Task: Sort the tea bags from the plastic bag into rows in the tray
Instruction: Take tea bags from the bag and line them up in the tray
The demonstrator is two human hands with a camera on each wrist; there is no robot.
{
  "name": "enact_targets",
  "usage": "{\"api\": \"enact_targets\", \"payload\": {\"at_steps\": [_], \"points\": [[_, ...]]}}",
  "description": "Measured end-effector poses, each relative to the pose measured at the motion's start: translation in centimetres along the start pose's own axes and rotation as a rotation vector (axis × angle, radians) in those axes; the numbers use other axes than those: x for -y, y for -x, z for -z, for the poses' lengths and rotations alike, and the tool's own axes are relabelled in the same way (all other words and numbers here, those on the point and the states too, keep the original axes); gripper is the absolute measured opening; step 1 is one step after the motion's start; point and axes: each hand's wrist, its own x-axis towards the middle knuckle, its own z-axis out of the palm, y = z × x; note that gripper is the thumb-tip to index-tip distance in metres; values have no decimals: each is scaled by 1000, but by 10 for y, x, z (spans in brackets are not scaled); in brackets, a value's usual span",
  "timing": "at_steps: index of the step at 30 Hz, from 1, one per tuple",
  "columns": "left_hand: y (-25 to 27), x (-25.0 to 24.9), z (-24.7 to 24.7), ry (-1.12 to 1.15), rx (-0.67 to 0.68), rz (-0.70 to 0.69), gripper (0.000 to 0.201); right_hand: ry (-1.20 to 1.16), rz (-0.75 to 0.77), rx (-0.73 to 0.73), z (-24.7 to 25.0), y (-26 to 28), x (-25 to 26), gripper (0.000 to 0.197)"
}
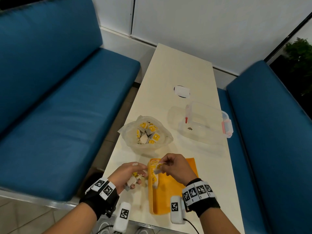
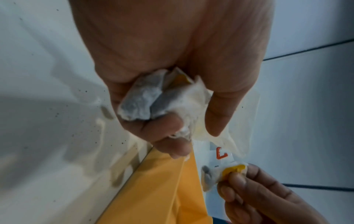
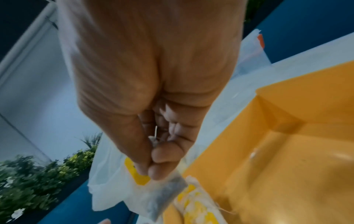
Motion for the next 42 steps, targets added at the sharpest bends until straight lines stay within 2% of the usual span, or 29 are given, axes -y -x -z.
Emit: {"api": "enact_targets", "payload": {"at_steps": [3,7,13,19,24,35,42], "points": [[1,3,-5,-70,-62,-11,32,23,-49,1,0,5,-12,13],[1,10,-10,-230,-116,-58,25,-2,-78,16,-2,10,-29,7],[-2,18,-18,-378,-132,-84,38,12,-194,83,-14,15,-46,16],[-5,23,-26,-485,-172,-109,34,64,-251,107,-29,17,-55,20],[-6,28,-27,-501,-189,-102,26,37,-270,81,-42,14,-54,19],[-5,33,-26,-486,-214,-114,27,97,-292,-36,-59,9,-59,23],[-1,28,-18,-472,-264,-129,25,68,-294,-32,-71,2,-49,20]]}}
